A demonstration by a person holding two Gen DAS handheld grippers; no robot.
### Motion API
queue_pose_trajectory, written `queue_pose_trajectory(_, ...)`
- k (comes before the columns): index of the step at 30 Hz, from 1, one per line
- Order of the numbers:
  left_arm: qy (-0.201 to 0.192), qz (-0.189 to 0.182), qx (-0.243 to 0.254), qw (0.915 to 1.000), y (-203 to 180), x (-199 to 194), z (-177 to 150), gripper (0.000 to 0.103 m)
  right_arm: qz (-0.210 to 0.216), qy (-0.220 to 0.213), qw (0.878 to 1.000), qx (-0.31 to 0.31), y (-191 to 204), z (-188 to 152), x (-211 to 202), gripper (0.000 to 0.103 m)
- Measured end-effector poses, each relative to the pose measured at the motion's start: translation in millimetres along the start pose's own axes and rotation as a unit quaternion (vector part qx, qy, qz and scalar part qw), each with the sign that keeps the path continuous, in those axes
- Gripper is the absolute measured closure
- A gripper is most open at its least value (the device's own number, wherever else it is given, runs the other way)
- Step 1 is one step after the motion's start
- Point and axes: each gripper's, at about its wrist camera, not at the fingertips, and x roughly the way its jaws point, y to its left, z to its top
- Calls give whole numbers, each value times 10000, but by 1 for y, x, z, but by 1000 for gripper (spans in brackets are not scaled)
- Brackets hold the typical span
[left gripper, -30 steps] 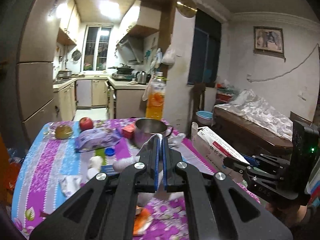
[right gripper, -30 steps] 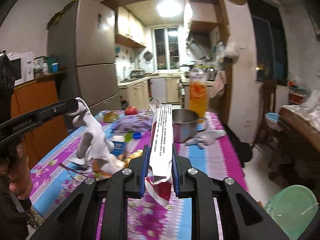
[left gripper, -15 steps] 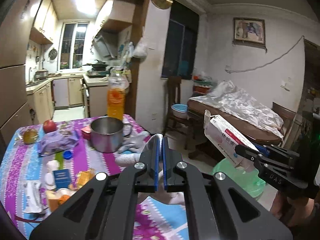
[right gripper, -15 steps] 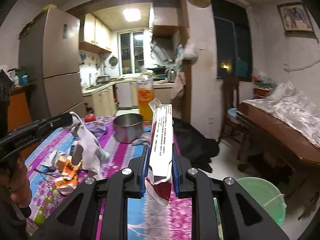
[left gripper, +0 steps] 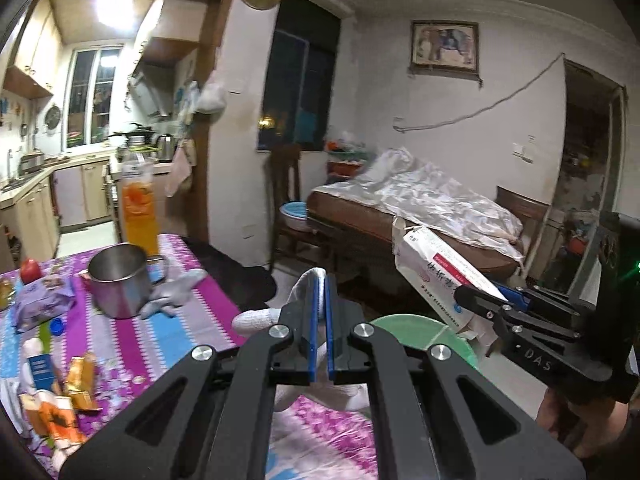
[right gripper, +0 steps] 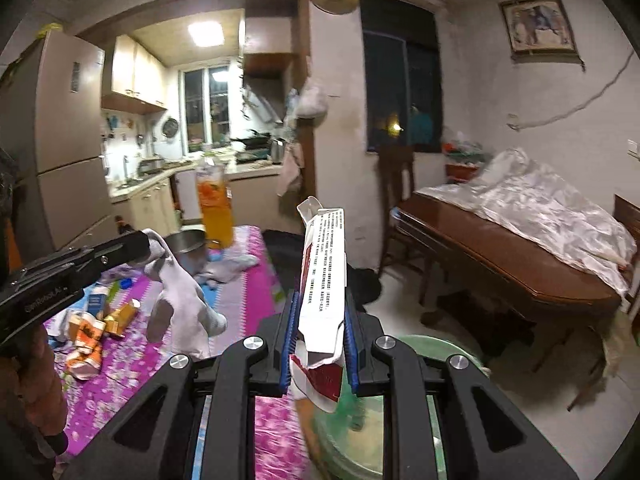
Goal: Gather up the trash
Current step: 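Carry white cloth and white box in both grippers over the green basin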
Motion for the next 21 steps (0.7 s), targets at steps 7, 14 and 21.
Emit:
queue_pose_trajectory(7, 175, -416, 119, 9989, -44, 38, 1, 102, -346, 446, 9982, 216, -49, -12, 5, 82)
queue_pose_trajectory(14, 478, -629, 189, 9967, -77, 79, -3, 101, -450, 1218, 9906, 421, -106, -24, 31, 82)
queue_pose_trajectory(21, 770, -572, 311, 9949, -96, 108, -14, 101, -540, 1945, 9782, 480, -142, -38, 63, 81)
